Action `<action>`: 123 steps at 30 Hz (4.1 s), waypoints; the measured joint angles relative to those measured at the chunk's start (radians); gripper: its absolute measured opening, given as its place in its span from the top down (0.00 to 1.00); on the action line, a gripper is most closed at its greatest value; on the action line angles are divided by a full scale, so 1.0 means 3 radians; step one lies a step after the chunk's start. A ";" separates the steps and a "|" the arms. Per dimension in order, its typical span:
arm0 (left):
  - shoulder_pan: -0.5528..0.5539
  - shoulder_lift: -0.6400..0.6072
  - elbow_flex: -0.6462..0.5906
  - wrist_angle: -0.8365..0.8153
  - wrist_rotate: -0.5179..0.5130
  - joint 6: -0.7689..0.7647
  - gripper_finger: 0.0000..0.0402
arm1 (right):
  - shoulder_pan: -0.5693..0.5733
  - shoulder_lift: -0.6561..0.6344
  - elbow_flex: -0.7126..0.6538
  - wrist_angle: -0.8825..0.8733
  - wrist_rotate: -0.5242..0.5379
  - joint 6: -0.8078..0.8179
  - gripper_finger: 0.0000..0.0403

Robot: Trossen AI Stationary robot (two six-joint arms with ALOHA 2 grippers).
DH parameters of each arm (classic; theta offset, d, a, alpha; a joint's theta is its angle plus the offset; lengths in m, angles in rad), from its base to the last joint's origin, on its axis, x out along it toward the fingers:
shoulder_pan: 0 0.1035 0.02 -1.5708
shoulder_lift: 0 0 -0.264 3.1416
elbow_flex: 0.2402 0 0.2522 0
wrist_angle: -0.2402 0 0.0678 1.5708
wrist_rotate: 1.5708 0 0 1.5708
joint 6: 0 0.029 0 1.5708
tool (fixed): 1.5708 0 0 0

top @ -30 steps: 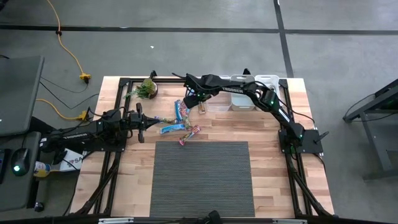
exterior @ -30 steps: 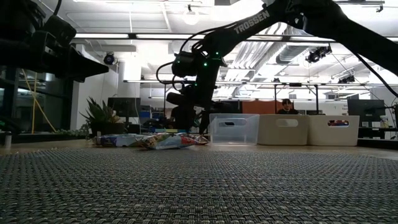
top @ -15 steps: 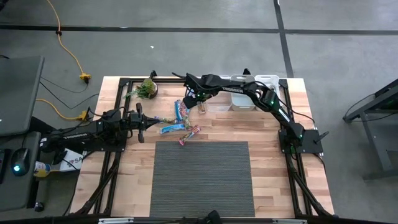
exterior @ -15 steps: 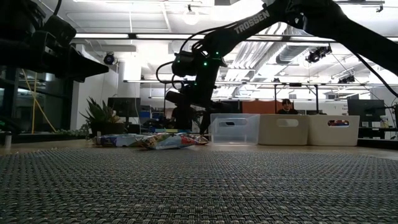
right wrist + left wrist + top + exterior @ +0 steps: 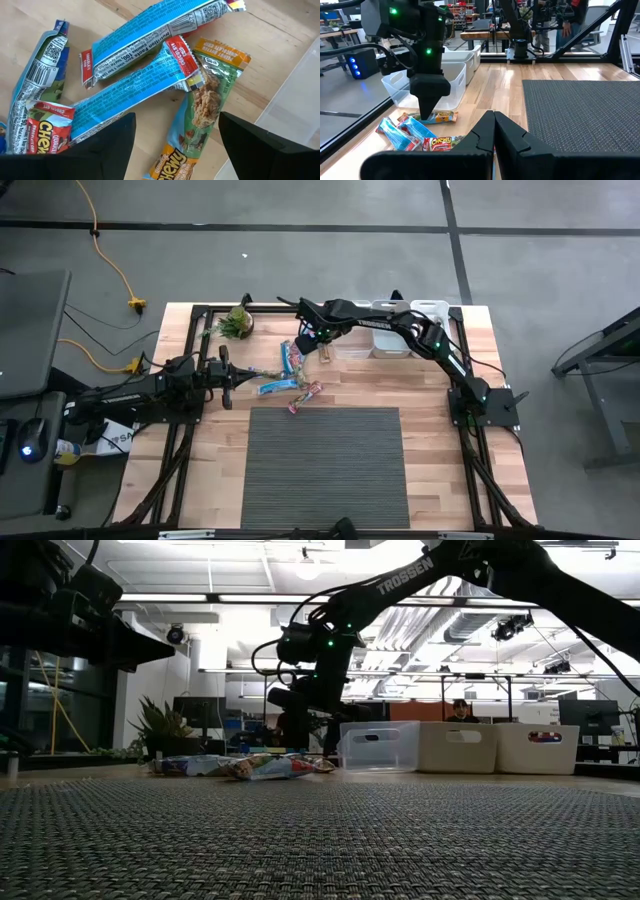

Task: Pick and place Granola Bars by type
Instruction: Put the yellow granola bar into the white bin

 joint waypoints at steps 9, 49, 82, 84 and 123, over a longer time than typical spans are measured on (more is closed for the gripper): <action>-0.0001 0.0000 -0.0001 0.0000 0.0000 0.0000 1.00 | -0.0003 0.0005 -0.0001 0.0116 -0.0049 -0.0008 0.33; -0.0001 0.0000 -0.0001 -0.0001 0.0000 -0.0001 1.00 | 0.0274 0.0005 0.0008 -0.0371 0.0377 -0.3052 0.33; 0.0000 0.0000 0.0000 0.0000 0.0000 0.0000 1.00 | 0.0291 0.0005 0.0005 -0.0572 0.0272 -0.3398 0.81; 0.0000 0.0000 -0.0001 0.0000 0.0000 0.0000 1.00 | 0.0291 0.0004 0.0005 -0.0567 0.0286 -0.3398 0.85; 0.0000 0.0001 -0.0001 0.0000 0.0000 0.0000 1.00 | 0.0374 -0.0001 0.0099 -0.0081 0.0458 -0.2933 1.00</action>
